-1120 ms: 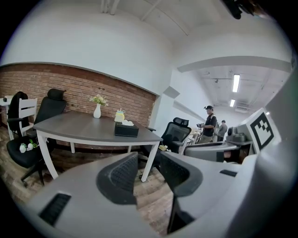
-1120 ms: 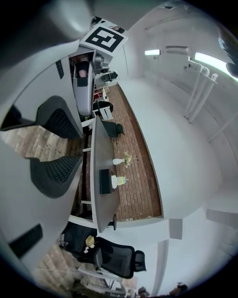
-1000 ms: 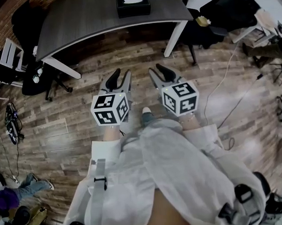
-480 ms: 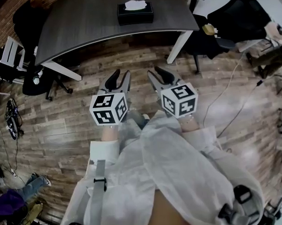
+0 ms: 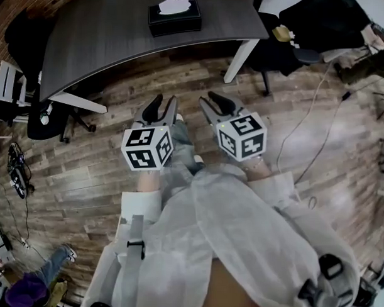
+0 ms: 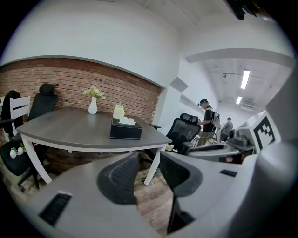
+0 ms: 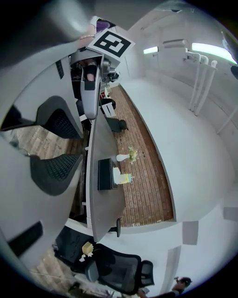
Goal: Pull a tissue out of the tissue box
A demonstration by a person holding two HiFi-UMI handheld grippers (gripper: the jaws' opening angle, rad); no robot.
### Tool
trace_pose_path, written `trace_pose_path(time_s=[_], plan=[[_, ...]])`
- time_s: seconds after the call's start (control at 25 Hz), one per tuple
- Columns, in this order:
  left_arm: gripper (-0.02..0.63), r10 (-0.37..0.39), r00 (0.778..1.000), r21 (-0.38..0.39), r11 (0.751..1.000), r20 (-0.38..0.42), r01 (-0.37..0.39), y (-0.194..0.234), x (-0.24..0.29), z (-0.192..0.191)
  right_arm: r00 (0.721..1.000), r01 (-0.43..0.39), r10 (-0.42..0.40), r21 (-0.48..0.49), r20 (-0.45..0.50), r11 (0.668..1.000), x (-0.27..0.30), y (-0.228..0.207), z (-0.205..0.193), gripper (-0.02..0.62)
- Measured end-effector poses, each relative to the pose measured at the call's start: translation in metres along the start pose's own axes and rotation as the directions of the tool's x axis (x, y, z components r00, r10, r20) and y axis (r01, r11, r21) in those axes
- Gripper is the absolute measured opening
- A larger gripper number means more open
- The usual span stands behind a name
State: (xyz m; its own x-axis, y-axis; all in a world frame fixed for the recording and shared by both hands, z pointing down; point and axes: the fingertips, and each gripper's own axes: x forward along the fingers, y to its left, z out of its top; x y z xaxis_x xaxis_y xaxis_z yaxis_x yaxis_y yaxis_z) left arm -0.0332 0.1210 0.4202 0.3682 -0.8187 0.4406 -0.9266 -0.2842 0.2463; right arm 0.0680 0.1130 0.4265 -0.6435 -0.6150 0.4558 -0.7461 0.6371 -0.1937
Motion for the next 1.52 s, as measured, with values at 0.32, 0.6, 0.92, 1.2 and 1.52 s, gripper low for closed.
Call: trace_pose_path(time_s=[0.32,0.6,0.92,1.2,1.52], plan=[[0.13,-0.037,0.999,0.023,0.999,0.006,0.037,0.027,0.051,0.035,0.998,0.054,-0.055,0.027,0.032,0.998,0.039,-0.04,0.033,0.097],[0.13,-0.099,0.995,0.068,0.993,0.028,0.097,0.066,0.098,0.091,0.994,0.083,-0.082,0.0,0.075,0.997,0.095,-0.058,0.086,0.097],[0.13,-0.125,0.991,0.097,0.988,0.043,0.12,0.124,0.14,0.145,0.982,0.128,-0.129,0.02,0.135,0.992,0.16,-0.08,0.143,0.097],[0.13,-0.157,0.987,0.103,0.983,0.031,0.154,0.156,0.174,0.166,0.978,0.157,-0.162,0.046,0.13,0.987,0.197,-0.094,0.16,0.097],[0.13,-0.208,0.977,0.086,0.974,-0.051,0.211,0.16,0.2,0.149,0.985,0.166,-0.169,0.082,0.033,0.983,0.21,-0.106,0.137,0.097]])
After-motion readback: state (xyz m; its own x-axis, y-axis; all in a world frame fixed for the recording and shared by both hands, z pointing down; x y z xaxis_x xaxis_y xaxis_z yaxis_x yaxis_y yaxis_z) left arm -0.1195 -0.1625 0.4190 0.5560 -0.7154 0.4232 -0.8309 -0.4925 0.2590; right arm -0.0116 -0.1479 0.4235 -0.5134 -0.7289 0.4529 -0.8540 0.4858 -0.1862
